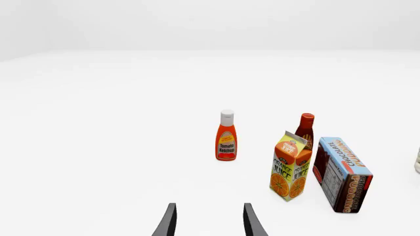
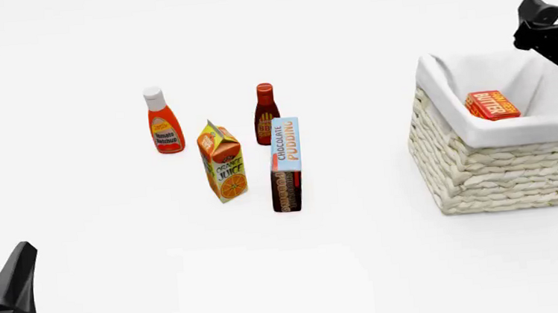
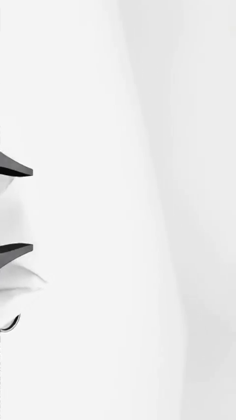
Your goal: Pick the butter and place it in the basket.
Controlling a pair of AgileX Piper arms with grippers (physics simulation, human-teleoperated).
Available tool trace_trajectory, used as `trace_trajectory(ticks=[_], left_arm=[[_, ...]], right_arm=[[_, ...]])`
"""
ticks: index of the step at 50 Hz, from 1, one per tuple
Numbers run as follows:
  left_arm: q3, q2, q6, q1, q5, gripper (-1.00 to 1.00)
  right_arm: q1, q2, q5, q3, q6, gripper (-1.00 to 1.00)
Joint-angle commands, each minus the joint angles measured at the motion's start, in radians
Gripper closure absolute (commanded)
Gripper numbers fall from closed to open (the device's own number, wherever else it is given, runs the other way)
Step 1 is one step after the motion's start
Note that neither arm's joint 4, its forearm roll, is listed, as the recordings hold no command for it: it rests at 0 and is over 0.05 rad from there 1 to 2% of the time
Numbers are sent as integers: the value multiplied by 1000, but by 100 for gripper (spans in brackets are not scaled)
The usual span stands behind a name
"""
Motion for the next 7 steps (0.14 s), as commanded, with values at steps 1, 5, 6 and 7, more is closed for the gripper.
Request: trace_trajectory(ticks=[1, 5, 6, 7], left_arm=[[0, 0, 0, 0, 0, -100], [0, 0, 0, 0, 0, -100], [0, 0, 0, 0, 0, -100], [0, 0, 0, 0, 0, -100]], right_arm=[[24, -139, 44, 70, 11, -100], [37, -198, 67, 93, 16, -100], [42, -222, 77, 102, 19, -100], [45, -240, 85, 108, 19, -100]])
